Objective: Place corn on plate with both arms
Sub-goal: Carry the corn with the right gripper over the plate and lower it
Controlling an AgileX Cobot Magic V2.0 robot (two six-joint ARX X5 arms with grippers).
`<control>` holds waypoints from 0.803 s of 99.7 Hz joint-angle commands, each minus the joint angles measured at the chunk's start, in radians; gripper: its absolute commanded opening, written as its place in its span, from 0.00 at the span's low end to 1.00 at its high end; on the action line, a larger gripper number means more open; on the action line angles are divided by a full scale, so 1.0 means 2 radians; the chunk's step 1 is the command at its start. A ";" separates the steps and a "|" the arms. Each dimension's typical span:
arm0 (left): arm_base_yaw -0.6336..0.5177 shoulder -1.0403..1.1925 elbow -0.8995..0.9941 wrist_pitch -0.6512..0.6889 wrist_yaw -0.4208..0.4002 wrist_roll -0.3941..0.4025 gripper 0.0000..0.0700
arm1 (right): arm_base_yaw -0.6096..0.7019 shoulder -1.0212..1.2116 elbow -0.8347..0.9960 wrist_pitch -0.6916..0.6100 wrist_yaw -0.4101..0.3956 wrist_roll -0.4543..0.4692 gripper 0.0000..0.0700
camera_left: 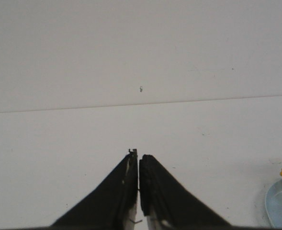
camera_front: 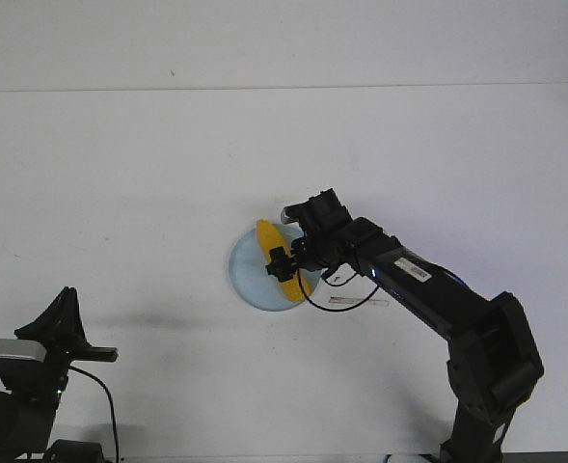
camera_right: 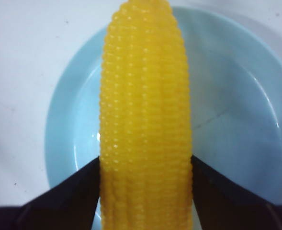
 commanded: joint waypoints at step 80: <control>-0.001 -0.001 0.003 0.008 -0.002 -0.001 0.00 | 0.005 0.005 0.007 0.004 0.022 0.002 0.69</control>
